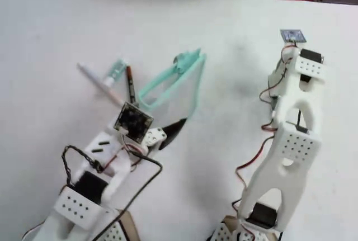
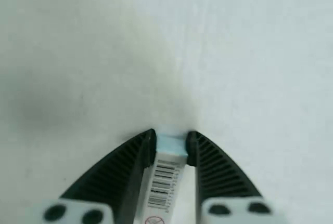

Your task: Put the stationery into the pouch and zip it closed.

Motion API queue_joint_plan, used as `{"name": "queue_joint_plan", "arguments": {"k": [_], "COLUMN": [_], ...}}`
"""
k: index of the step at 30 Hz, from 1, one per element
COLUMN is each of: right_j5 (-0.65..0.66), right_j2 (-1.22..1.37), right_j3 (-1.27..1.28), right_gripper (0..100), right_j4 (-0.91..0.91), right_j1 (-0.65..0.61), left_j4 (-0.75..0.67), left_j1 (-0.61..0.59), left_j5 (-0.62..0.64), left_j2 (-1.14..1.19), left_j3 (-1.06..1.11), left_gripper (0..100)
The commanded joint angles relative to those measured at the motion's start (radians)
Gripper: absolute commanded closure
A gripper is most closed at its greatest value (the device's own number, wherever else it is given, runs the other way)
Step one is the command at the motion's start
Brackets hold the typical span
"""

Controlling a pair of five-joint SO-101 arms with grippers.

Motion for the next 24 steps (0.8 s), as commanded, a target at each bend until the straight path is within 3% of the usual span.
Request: {"name": "queue_joint_plan", "arguments": {"k": [1,12,19,24], "right_j5": [0.011,0.003,0.002,-0.084], "right_j2": [-0.01,-0.266,-0.545,-0.802], "right_j3": [-0.04,-0.04,-0.031,0.06], "right_gripper": [97.0,98.1,98.1,98.1], "right_j4": [0.024,0.173,0.377,0.378], "right_j1": [-0.013,-0.039,-0.183,-0.26], "left_j4": [-0.026,-0.026,-0.026,-0.023], "left_j1": [-0.01,-0.007,-0.012,-0.012], "left_j5": [0.003,0.003,0.003,0.003], "left_j2": [0.004,0.004,0.004,0.004], "left_j3": [-0.058,-0.058,-0.06,-0.06], "left_gripper": [70,70,70,70]}}
